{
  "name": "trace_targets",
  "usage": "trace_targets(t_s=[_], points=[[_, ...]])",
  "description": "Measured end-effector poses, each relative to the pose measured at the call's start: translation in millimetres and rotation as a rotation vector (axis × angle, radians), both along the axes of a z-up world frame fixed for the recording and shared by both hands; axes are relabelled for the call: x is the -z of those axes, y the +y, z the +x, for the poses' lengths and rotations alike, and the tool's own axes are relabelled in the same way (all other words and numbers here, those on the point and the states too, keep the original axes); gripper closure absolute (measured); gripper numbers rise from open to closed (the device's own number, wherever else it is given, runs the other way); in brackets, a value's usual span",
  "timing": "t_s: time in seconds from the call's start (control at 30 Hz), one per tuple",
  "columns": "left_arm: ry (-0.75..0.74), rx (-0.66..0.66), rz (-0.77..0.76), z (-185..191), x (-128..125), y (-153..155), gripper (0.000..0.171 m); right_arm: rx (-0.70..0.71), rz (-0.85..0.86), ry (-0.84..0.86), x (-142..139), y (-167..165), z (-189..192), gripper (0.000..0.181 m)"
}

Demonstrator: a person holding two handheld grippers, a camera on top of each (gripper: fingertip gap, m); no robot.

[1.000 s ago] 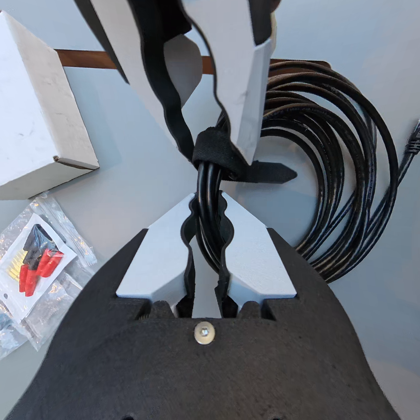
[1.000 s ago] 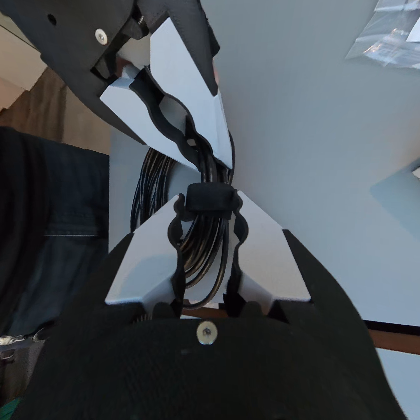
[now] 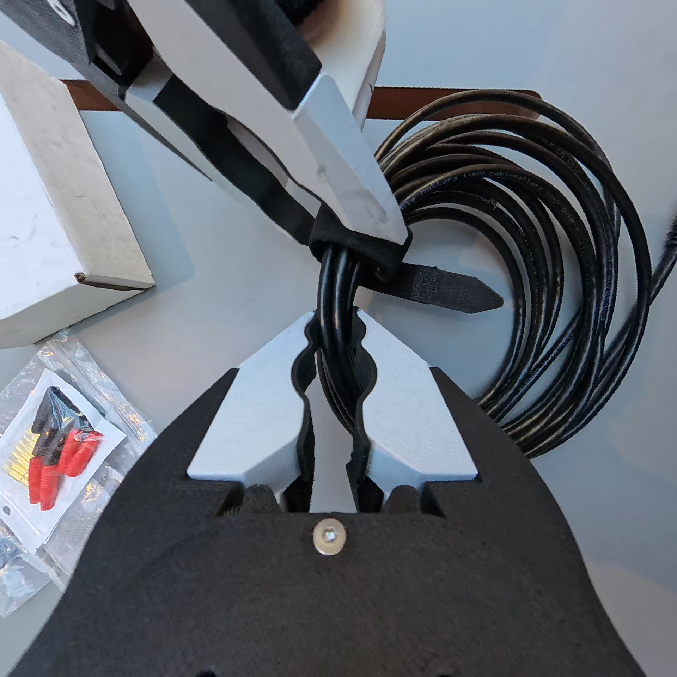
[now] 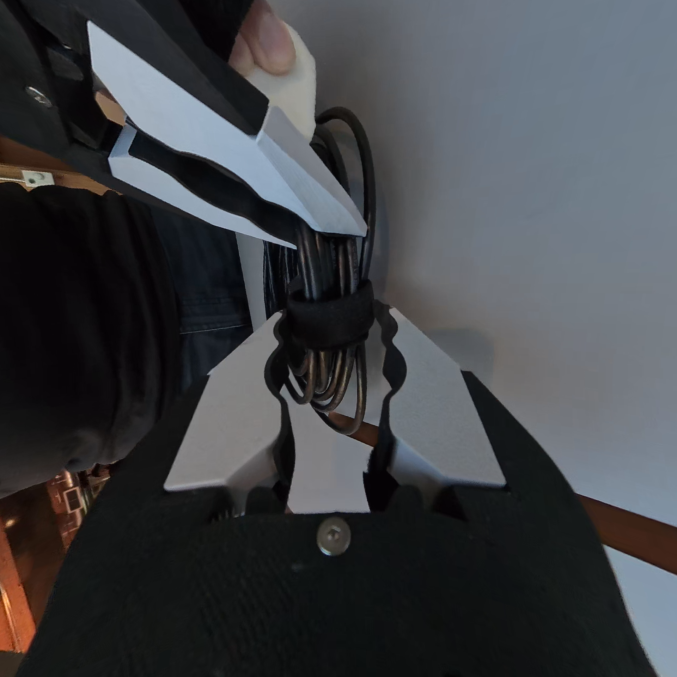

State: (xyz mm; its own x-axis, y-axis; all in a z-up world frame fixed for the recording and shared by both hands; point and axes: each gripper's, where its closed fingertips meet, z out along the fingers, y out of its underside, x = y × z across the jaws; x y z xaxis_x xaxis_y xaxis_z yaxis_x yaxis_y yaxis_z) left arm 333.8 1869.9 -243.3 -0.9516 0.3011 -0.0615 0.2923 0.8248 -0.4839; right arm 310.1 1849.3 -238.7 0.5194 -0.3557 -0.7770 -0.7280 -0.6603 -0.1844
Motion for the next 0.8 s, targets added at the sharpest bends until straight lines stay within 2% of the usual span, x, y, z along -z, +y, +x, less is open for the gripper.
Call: trace_targets(t_s=[0.2, 0.33, 0.4, 0.5, 0.63, 0.7, 0.77, 0.8], points=[[0.019, -0.001, 0.009, 1, 2, -2, 0.159, 0.019, -0.006, 0.120, 8, 0, -11, 0.129], [0.039, -0.026, 0.032, 3, 8, -2, 0.159, 0.058, 0.030, 0.157, 13, 2, -9, 0.142], [0.108, -0.076, 0.052, 3, 9, -1, 0.158, 0.106, 0.072, 0.190, 13, 2, -8, 0.144], [0.197, -0.206, 0.051, 10, 4, 4, 0.151, 0.168, 0.109, 0.212, 14, 0, -5, 0.145], [0.332, -0.473, -0.109, 22, -33, 20, 0.147, 0.221, 0.145, 0.246, 17, -4, -8, 0.146], [0.513, -0.608, -0.139, 6, -46, 27, 0.152, 0.255, 0.188, 0.251, 15, -4, -8, 0.146], [0.677, -0.682, -0.096, -20, -44, 29, 0.155, 0.297, 0.243, 0.255, 11, -3, -7, 0.146], [0.710, -0.714, -0.073, -29, -38, 29, 0.160, 0.316, 0.263, 0.250, 10, -3, -6, 0.146]])
